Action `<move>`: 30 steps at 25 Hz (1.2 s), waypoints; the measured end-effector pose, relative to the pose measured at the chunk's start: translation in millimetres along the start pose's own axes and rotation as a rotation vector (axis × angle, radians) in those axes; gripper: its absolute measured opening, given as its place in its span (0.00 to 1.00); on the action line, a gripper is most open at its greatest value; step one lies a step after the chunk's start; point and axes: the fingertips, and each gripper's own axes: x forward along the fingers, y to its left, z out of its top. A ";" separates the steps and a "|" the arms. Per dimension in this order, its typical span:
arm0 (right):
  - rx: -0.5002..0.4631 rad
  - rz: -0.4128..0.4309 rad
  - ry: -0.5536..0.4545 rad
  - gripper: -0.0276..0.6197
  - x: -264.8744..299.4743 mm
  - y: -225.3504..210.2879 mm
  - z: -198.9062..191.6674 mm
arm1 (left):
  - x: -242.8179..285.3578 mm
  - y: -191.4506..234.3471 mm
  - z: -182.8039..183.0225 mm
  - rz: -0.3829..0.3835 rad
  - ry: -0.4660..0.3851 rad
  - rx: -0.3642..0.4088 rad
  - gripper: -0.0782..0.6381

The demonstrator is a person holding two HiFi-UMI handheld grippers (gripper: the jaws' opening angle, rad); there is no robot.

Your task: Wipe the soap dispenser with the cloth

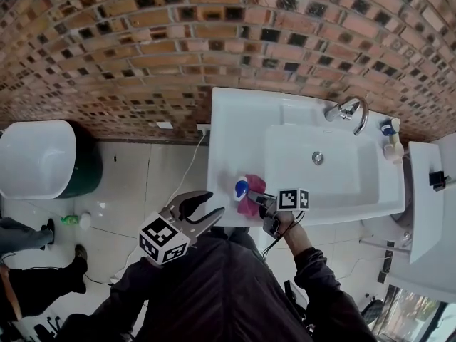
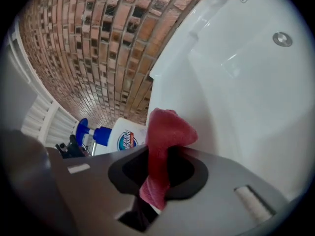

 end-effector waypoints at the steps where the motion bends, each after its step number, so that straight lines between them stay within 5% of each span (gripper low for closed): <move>1: -0.023 -0.022 0.013 0.15 2.6 -4.1 -1.0 | -0.6 0.7 -0.4 0.001 0.001 -0.001 0.34; 7: -0.072 -0.087 0.057 0.15 10.9 -11.5 -2.9 | -3.6 4.2 -2.8 0.002 0.003 -0.009 0.34; 12: -0.146 -0.041 0.042 0.15 -15.7 11.7 14.1 | 2.0 4.9 0.7 -0.016 -0.006 -0.002 0.34; 15: -0.389 -0.026 0.111 0.15 -34.5 39.5 38.9 | 4.3 4.4 4.3 -0.029 -0.018 0.004 0.34; 19: -0.844 -0.068 0.332 0.15 -42.6 70.3 58.6 | 7.8 0.6 6.0 -0.043 -0.029 0.009 0.34; 22: -1.100 -0.063 0.472 0.15 -34.1 90.6 65.2 | 9.9 -1.9 5.6 -0.043 -0.033 0.000 0.34; 30: -1.339 -0.043 0.797 0.15 -7.3 74.7 47.6 | 6.4 0.1 1.8 0.000 -0.035 -0.033 0.34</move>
